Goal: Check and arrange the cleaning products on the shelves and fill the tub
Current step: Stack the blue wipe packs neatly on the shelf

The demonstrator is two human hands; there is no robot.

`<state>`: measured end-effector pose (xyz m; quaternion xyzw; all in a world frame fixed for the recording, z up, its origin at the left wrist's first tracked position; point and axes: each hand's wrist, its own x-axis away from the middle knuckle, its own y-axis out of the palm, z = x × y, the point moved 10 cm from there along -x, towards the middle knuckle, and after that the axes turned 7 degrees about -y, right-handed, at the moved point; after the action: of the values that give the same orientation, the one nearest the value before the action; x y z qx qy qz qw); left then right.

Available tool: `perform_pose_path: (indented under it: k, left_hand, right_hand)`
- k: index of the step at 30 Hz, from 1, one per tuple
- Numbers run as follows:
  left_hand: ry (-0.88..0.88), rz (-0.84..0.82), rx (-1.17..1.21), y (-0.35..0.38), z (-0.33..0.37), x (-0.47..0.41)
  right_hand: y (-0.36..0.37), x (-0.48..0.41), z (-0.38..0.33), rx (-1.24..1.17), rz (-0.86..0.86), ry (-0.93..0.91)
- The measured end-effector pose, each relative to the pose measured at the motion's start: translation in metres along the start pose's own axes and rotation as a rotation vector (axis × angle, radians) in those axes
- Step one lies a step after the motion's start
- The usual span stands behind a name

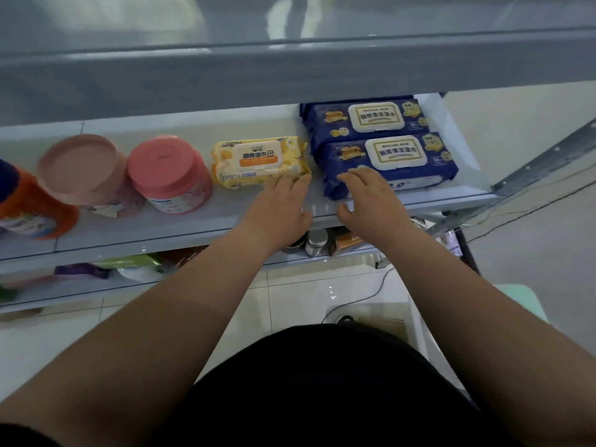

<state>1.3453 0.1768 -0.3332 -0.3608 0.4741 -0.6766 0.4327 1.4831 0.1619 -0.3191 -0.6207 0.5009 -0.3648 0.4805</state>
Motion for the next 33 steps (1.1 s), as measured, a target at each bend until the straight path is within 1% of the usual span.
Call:
perform_pose_path:
  k: [4,6,8,11,13,15,17,19,23,25,27,30,33]
  left_hand:
    - [-0.088,-0.120,0.196,0.010,0.024,-0.020]
    - [-0.132,-0.144,0.264,0.020,0.031,-0.036]
    - [-0.196,-0.148,0.384,0.028,0.036,-0.052]
    - [-0.405,-0.129,0.664,0.042,0.035,-0.073]
    - [-0.560,-0.139,0.796,0.054,0.029,-0.083]
    - [-0.679,-0.120,0.932,0.065,0.020,-0.092]
    - [-0.764,-0.105,1.002,0.071,0.014,-0.098]
    - [-0.832,-0.115,1.013,0.077,0.011,-0.100]
    - [-0.893,-0.102,1.003,0.082,0.008,-0.096]
    - [-0.930,-0.106,1.141,0.090,0.004,-0.093]
    - [-0.937,-0.144,1.280,0.099,0.006,-0.091]
    - [-0.907,-0.221,1.375,0.102,0.021,-0.085]
    - [-0.877,-0.193,1.434,0.103,0.029,-0.069]
  right_hand:
    - [-0.017,0.008,0.046,-0.021,-0.005,0.086]
    - [-0.027,0.010,0.072,-0.042,0.007,0.140]
    - [-0.034,0.012,0.100,-0.074,0.018,0.191]
    - [-0.041,0.014,0.142,-0.128,0.054,0.249]
    - [-0.044,0.014,0.170,-0.202,0.087,0.304]
    - [-0.045,0.009,0.198,-0.305,0.128,0.357]
    - [-0.041,0.001,0.219,-0.400,0.135,0.409]
    - [-0.032,-0.007,0.234,-0.491,0.084,0.449]
    - [-0.010,-0.011,0.258,-0.688,0.036,0.550]
    - [0.003,-0.005,0.267,-0.834,0.010,0.642]
    - [0.015,-0.001,0.274,-0.990,0.000,0.694]
    - [0.019,0.006,0.280,-1.170,0.028,0.689]
    - [0.021,0.027,0.277,-1.229,0.048,0.683]
